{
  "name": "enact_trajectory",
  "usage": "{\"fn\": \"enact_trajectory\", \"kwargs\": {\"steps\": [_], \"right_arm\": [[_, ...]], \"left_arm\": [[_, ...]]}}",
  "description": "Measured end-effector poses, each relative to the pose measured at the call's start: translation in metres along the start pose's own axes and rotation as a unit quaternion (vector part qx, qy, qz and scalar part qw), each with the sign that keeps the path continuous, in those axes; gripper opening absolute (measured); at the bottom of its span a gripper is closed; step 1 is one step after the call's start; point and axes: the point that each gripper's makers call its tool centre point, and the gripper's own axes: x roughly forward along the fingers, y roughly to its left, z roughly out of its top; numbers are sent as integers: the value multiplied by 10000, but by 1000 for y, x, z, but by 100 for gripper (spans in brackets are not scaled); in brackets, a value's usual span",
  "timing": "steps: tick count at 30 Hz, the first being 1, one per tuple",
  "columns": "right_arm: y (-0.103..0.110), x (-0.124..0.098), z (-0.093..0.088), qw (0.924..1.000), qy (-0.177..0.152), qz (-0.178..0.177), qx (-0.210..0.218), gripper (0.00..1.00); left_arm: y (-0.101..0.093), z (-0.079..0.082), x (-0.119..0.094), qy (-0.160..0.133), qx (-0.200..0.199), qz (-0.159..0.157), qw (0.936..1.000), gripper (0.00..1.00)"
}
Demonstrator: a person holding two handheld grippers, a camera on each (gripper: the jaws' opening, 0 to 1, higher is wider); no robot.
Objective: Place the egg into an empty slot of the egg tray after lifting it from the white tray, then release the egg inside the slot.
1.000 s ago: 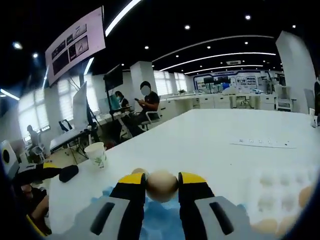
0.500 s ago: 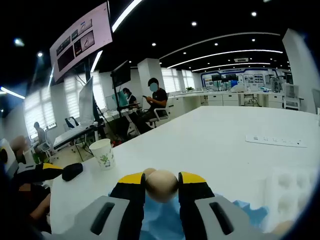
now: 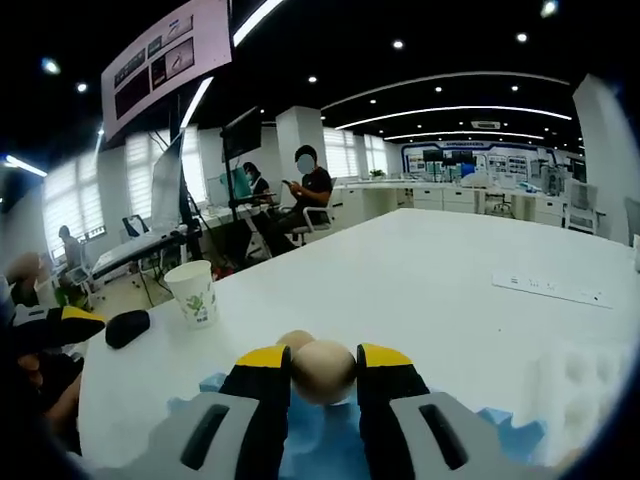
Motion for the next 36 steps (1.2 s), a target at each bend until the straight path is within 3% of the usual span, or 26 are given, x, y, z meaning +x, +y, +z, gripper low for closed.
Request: {"fn": "enact_trajectory", "kwargs": {"steps": [5,20,31,36], "right_arm": [[-6,4,-4,9995,87,-150,-260,27],[-8,13,-20,9996,192,-42,-211,27],[-9,12,-18,9991,185,17,-389,28],[-10,8,-10,9991,6,29,-423,34]], "left_arm": [[1,0,0,-1,3,10,10000,100],[3,-1,0,20,29,6,10000,100],[0,2,3,-10,-3,-39,10000,100],[0,2,3,-9,10,-16,10000,100]]}}
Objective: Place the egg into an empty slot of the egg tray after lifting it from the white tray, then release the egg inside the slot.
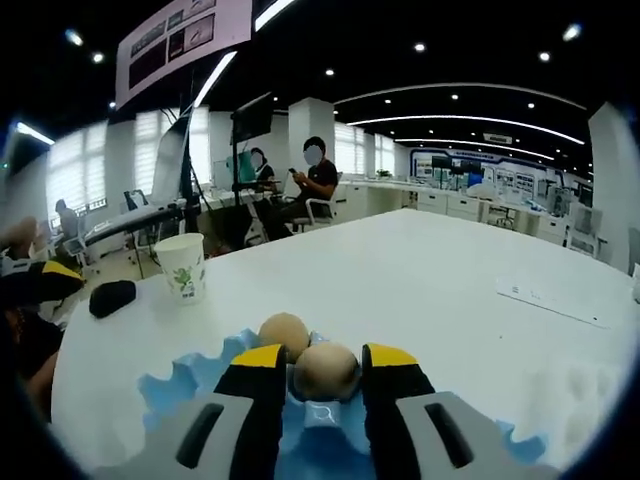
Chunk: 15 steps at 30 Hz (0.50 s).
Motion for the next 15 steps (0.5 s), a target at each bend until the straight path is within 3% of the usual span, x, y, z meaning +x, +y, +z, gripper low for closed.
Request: {"fn": "enact_trajectory", "kwargs": {"steps": [15], "right_arm": [[-19,-18,5,9995,-83,-249,181,58]], "left_arm": [[-9,4,2,-62,58,-82,9999,100]]}}
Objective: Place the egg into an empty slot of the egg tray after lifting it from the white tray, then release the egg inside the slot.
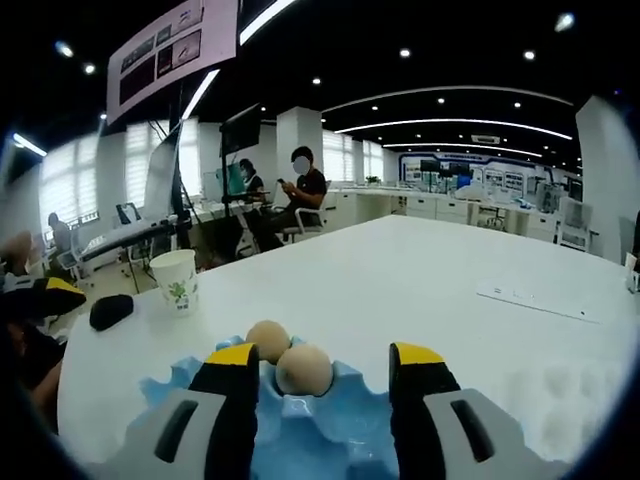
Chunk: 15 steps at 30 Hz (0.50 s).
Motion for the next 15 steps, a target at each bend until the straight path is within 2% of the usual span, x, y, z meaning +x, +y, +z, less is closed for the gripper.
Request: {"fn": "enact_trajectory", "kwargs": {"steps": [8,15], "right_arm": [[-14,-13,-3,9997,4,-201,105,68],[-20,-21,-5,9996,8,-278,83,70]], "left_arm": [[-3,1,1,-23,-8,-23,10000,100],[-6,-1,1,23,11,-59,10000,100]]}}
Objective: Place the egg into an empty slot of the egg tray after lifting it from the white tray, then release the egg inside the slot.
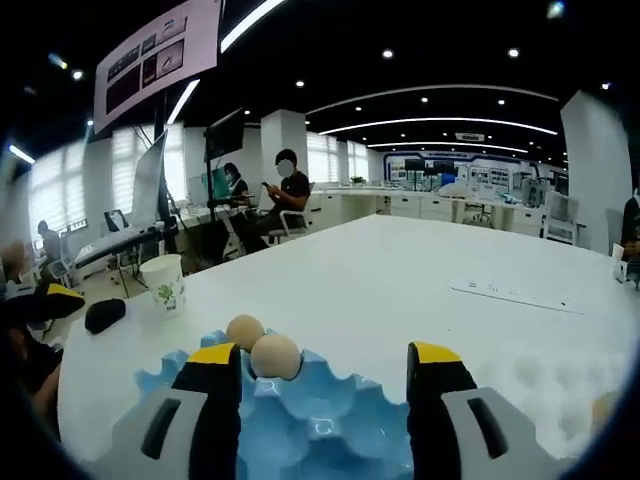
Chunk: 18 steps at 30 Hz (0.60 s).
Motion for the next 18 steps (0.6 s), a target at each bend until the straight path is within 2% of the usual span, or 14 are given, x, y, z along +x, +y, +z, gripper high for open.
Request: {"fn": "enact_trajectory", "kwargs": {"steps": [18], "right_arm": [[-31,-31,-3,9988,-84,-480,-76,70]], "left_arm": [[-5,0,0,-11,0,1,10000,100]]}}
